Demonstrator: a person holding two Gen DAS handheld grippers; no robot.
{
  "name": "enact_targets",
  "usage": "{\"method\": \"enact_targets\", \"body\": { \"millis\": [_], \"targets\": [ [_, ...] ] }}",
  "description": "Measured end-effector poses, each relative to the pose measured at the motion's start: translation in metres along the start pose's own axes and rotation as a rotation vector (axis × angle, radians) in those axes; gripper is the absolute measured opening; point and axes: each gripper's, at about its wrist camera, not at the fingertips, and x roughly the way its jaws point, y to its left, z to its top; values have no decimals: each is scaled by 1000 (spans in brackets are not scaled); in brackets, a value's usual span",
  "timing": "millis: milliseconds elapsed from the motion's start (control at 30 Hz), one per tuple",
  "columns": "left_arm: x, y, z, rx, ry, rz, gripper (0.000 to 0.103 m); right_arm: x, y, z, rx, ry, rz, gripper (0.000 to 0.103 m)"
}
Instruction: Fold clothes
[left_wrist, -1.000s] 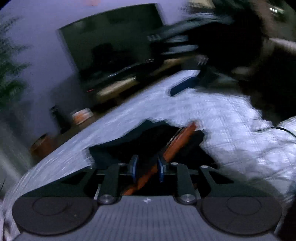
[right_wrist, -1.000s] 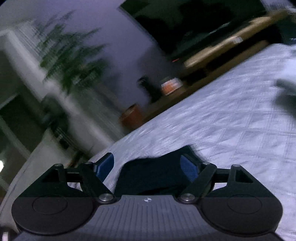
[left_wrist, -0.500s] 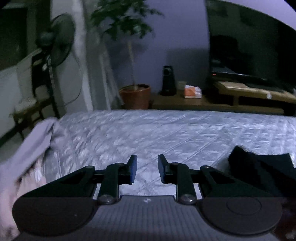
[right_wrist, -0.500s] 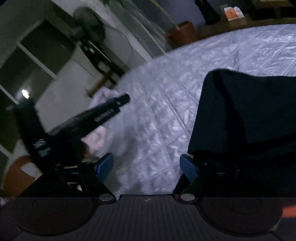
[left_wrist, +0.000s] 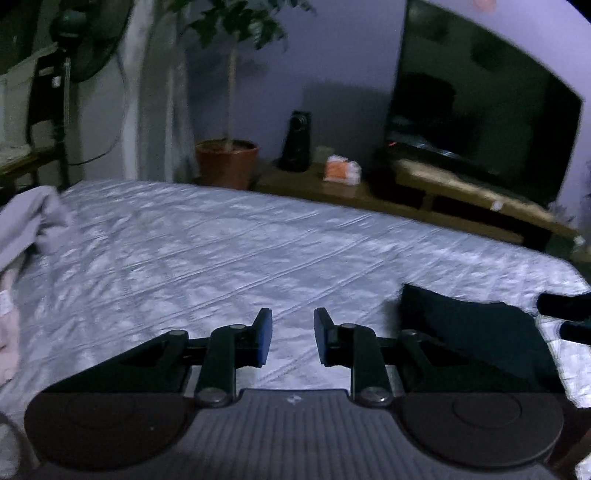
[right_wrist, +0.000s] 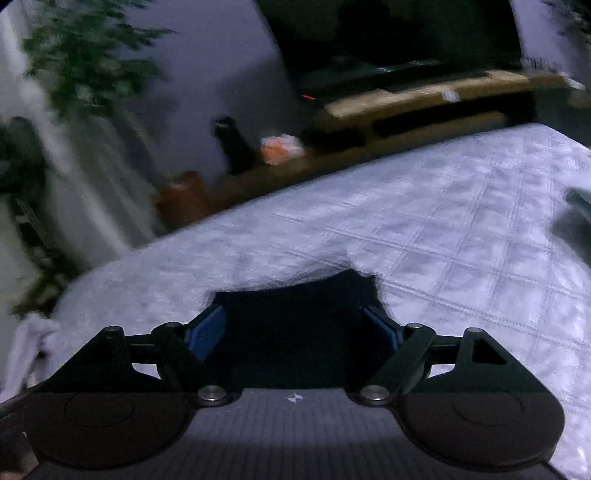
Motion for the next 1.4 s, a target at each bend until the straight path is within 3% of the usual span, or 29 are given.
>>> {"method": "enact_targets", "body": {
  "millis": [67, 133, 167, 233, 300, 400, 467, 533, 633, 733, 767, 800, 900, 967, 1100, 1233, 1333, 1400],
  "targets": [
    [-2, -9, -2, 22, -7, -54, 23, 5, 17, 0, -167, 22, -39, 88],
    [-4, -19, -5, 53, -9, -105, 23, 20, 17, -9, -304, 147, -108, 89],
    [-5, -23, -6, 68, -10, -131, 23, 25, 7, -14, -292, 209, -116, 88],
    [-7, -32, -9, 100, -14, -178, 23, 13, -9, -17, -245, 233, -129, 88],
    [-5, -36, -12, 127, -4, -186, 24, -15, -32, -16, -153, 207, -133, 88],
    [-5, -38, -14, 137, 17, -186, 24, -52, -87, -21, 220, 224, 34, 84],
    [-4, -38, -14, 131, 27, -193, 24, -67, -109, -26, 380, 218, 105, 83],
    [-3, -39, -13, 128, 39, -203, 24, -66, -120, -34, 500, 274, 156, 83],
    [0, -46, -14, 145, 55, -222, 26, -54, -122, -38, 557, 313, 197, 82],
    [-1, -52, -15, 165, 49, -239, 30, -39, -120, -42, 559, 329, 189, 69],
    [-1, -53, -15, 167, 45, -251, 30, -32, -120, -44, 550, 332, 169, 46],
    [-2, -53, -15, 167, 42, -263, 30, -30, -120, -45, 532, 333, 164, 35],
    [-1, -59, -17, 181, 45, -318, 32, -37, -113, -45, 476, 298, 161, 26],
    [-1, -68, -22, 226, 73, -369, 36, -45, -110, -44, 458, 284, 174, 25],
    [10, -86, -40, 347, 179, -341, 38, -55, -100, -41, 425, 289, 207, 24],
    [13, -77, -36, 282, 189, -360, 41, -55, -103, -48, 495, 316, 259, 29],
    [14, -71, -34, 283, 168, -301, 41, -52, -106, -53, 526, 323, 302, 44],
    [16, -58, -29, 238, 164, -291, 41, -57, -107, -49, 517, 300, 299, 68]
  ]
}}
